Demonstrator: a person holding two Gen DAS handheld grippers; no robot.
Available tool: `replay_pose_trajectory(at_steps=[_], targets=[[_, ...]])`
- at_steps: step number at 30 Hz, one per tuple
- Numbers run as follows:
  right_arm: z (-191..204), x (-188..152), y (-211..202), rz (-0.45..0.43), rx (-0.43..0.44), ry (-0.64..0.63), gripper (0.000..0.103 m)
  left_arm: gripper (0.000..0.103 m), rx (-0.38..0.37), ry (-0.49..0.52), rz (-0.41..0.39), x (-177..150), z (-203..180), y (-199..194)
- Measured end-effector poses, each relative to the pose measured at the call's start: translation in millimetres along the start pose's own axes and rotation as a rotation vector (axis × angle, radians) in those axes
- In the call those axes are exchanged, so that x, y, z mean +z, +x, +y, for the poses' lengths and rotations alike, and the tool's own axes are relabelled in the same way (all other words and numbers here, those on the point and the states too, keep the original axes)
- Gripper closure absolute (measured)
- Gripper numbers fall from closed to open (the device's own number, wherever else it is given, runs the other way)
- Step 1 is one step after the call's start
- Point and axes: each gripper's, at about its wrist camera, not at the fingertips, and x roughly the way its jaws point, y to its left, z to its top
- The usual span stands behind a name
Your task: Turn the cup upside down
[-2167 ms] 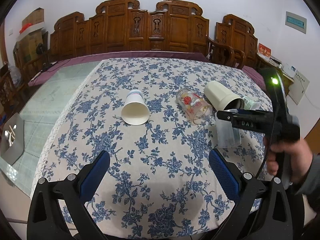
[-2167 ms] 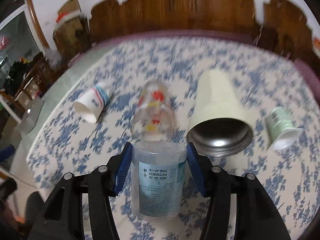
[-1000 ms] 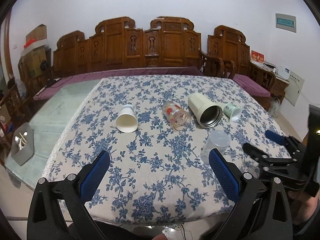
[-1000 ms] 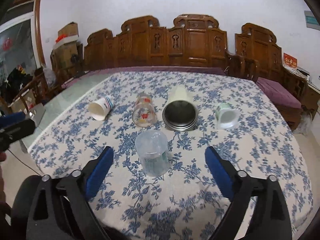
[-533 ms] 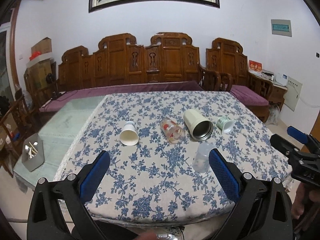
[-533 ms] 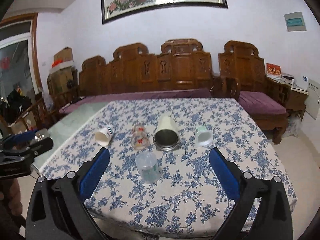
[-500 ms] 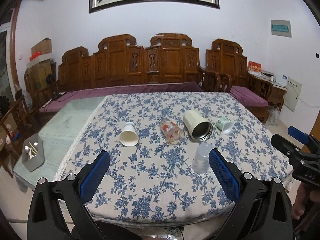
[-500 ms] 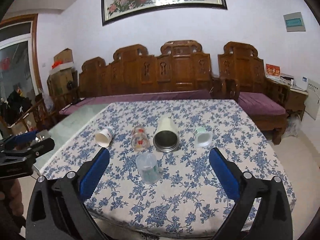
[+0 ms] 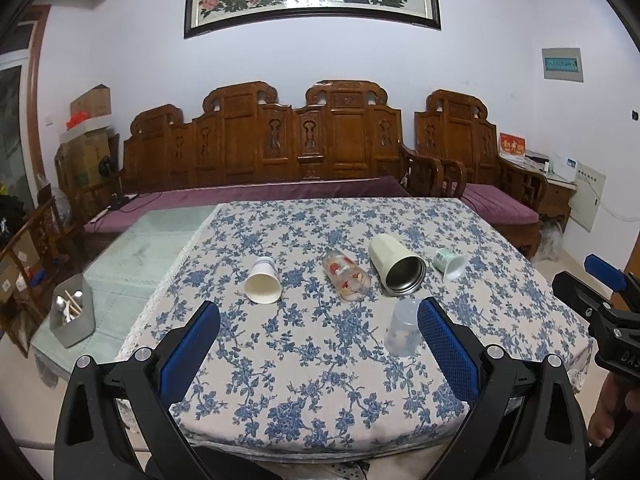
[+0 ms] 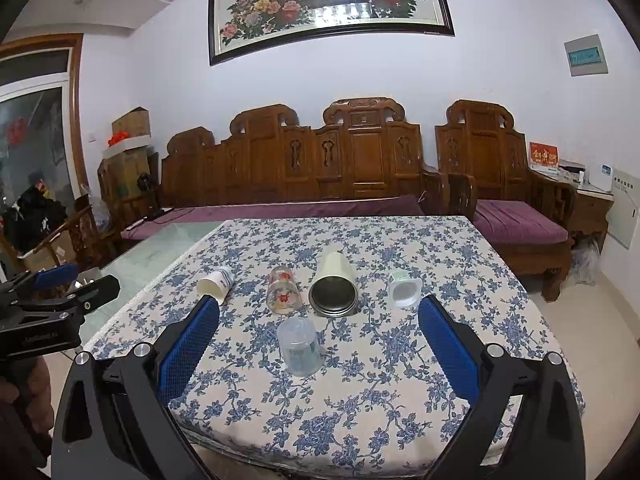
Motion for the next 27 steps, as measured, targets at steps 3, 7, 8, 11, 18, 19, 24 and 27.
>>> replay_pose_trajectory(at_steps=[3,7,8,11,18,19,24,27], targets=[[0.3,-0.4,-0.3,-0.001,0.001,0.001,0.003,0.008,0.0,0.001,-0.005,-0.4,0.0,-0.7],[0.3,-0.4,-0.2,0.001,-0.001,0.0,0.003,0.008,0.0,0.003,-0.009,-0.8,-0.5,-2.5],[0.3,-0.6,-0.6,0.001,-0.001,0.0,0.003,0.008,-0.001,0.003,-0.01,-0.6,-0.7,-2.7],[0.1,-0.1,-1.3,0.0,-0.001,0.001,0.003,0.008,0.001,0.004,-0.015,-0.2,-0.5,-4.2],[0.0,-0.1,-0.9,0.001,0.001,0.001,0.003,0.008,0.001,0.006,-0.021,1.5,-1.6,-6.8],[0.2,-0.6,-1.4,0.001,0.0,0.001,0.003,0.008,0.001,0.007,-0.022,1.5,-1.3,-7.0],[0.1,-0.8,-1.6,0.0,0.0,0.003,0.003,0.008,-0.001,0.007,-0.023,2.0,-1.1,-7.3],[0.1,-0.7,-1.5,0.001,0.0,0.002,0.003,0.008,-0.001,0.007,-0.024,2.2,-1.6,-7.6]])
